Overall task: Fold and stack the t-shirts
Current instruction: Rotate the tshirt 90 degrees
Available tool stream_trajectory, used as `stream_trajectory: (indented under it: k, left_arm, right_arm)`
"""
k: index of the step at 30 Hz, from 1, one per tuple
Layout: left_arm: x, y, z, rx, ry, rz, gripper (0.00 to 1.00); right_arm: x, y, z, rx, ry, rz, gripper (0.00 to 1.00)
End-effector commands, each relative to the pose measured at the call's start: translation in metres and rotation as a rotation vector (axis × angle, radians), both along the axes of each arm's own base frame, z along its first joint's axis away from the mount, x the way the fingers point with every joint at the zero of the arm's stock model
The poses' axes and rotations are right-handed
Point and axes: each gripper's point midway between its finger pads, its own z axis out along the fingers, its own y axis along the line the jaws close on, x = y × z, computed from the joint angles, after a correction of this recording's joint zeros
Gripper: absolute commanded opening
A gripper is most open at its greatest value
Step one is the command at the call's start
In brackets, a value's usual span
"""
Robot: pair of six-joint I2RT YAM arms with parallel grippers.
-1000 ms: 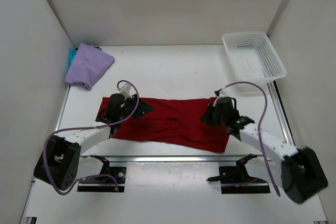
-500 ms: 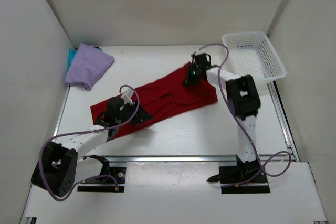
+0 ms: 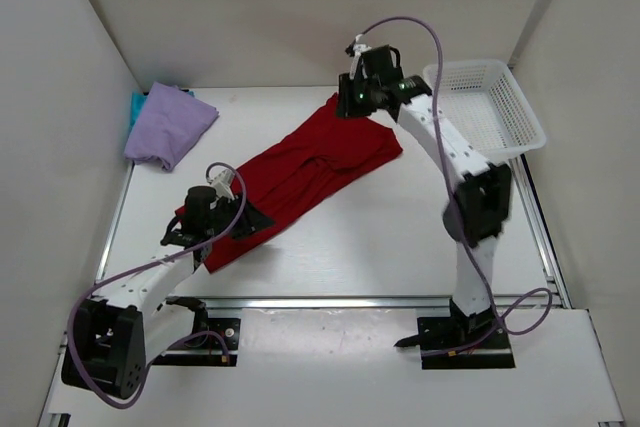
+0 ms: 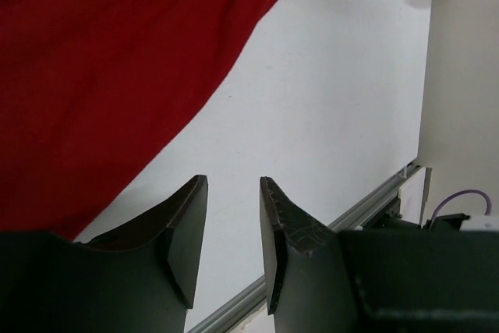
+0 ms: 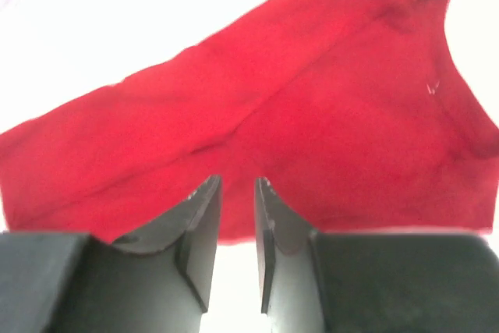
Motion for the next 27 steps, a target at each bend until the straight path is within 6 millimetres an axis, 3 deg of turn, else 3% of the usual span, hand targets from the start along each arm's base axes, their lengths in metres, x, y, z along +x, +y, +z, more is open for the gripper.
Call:
stream_trajectory:
  k: [1, 2, 3, 4, 5, 6, 7, 10, 13, 17, 18, 20, 22, 23, 24, 27]
  left_arm:
    - [0.005, 0.005, 0.023, 0.016, -0.061, -0.031, 0.44]
    - [0.007, 0.008, 0.026, 0.019, -0.061, -0.025, 0.44]
    - [0.007, 0.010, 0.028, 0.019, -0.061, -0.026, 0.45]
    - [0.008, 0.012, 0.028, 0.019, -0.062, -0.024, 0.45]
    - [0.008, 0.011, 0.029, 0.011, -0.062, -0.030, 0.45]
    - [0.008, 0.010, 0.029, 0.006, -0.061, -0.038, 0.45]
    - [0.010, 0.009, 0.031, 0.012, -0.074, -0.042, 0.45]
    - [0.010, 0.005, 0.036, 0.004, -0.075, -0.068, 0.44]
    - [0.017, 0.014, 0.047, 0.002, -0.107, -0.036, 0.45]
    - [0.019, 0.011, 0.057, -0.012, -0.126, -0.043, 0.45]
    - [0.019, 0.011, 0.054, -0.008, -0.118, -0.037, 0.45]
    - [0.018, 0.009, 0.055, -0.022, -0.121, -0.046, 0.44]
    - [0.019, 0.010, 0.055, -0.023, -0.125, -0.042, 0.45]
    - [0.021, 0.013, 0.056, -0.019, -0.129, -0.035, 0.44]
    - [0.022, 0.016, 0.057, -0.024, -0.128, -0.027, 0.44]
    - [0.023, 0.020, 0.060, -0.022, -0.141, -0.016, 0.44]
  right_arm:
    - [-0.089, 0.023, 0.027, -0.024, -0.111, 0.097, 0.24]
    - [-0.100, 0.025, 0.069, 0.057, -0.229, 0.089, 0.24]
    - [-0.127, 0.019, 0.052, 0.085, -0.181, 0.074, 0.25]
    - [-0.148, 0.028, 0.016, 0.117, -0.123, 0.081, 0.27]
    - [-0.169, 0.032, 0.002, 0.166, -0.133, 0.099, 0.29]
    - [-0.190, 0.047, -0.003, 0.222, -0.112, 0.125, 0.32]
    - [-0.212, 0.063, -0.026, 0.267, -0.079, 0.145, 0.34]
    - [-0.243, 0.101, -0.063, 0.368, 0.018, 0.164, 0.39]
    - [-0.257, 0.133, -0.097, 0.394, 0.081, 0.165, 0.44]
    - [-0.267, 0.152, -0.136, 0.387, 0.164, 0.084, 0.45]
    - [-0.266, 0.158, -0.136, 0.402, 0.157, 0.058, 0.47]
    - [-0.268, 0.161, -0.159, 0.388, 0.212, 0.022, 0.47]
    - [-0.266, 0.168, -0.166, 0.394, 0.240, -0.020, 0.46]
    - [-0.266, 0.167, -0.177, 0.372, 0.258, -0.026, 0.38]
    - [-0.266, 0.166, -0.188, 0.361, 0.277, -0.040, 0.36]
    - [-0.259, 0.163, -0.192, 0.381, 0.295, -0.072, 0.33]
